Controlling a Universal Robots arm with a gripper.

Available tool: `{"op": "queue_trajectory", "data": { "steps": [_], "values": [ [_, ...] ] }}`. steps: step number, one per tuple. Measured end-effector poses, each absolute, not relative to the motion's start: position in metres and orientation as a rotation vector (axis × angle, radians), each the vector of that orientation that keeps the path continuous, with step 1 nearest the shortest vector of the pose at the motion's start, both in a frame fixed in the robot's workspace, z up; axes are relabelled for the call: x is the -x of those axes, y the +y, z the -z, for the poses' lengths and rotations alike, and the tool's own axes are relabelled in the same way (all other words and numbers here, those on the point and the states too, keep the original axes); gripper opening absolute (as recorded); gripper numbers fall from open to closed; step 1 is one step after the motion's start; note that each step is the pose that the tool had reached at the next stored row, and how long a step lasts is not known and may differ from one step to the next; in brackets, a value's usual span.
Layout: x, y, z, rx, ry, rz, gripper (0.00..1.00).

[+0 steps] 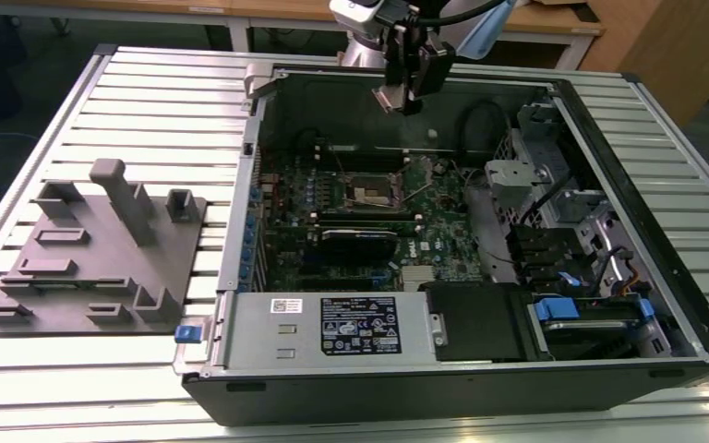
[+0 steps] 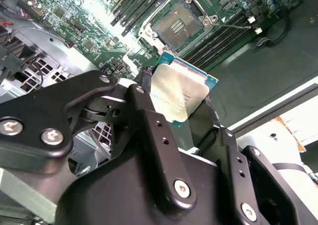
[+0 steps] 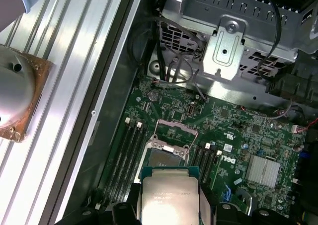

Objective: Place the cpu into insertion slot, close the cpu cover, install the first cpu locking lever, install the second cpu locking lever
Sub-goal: 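Place the cpu into insertion slot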

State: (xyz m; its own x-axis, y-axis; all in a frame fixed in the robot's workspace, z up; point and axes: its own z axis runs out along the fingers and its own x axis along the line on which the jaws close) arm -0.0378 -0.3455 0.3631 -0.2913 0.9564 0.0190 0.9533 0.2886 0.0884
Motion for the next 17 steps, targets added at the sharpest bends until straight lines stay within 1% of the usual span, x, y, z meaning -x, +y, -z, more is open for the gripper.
{"op": "queue_trajectory", "data": {
  "steps": [17],
  "values": [
    [0.0378, -0.3455, -0.363, -1.876, 2.468, -0.127, 0.54]
  ]
}}
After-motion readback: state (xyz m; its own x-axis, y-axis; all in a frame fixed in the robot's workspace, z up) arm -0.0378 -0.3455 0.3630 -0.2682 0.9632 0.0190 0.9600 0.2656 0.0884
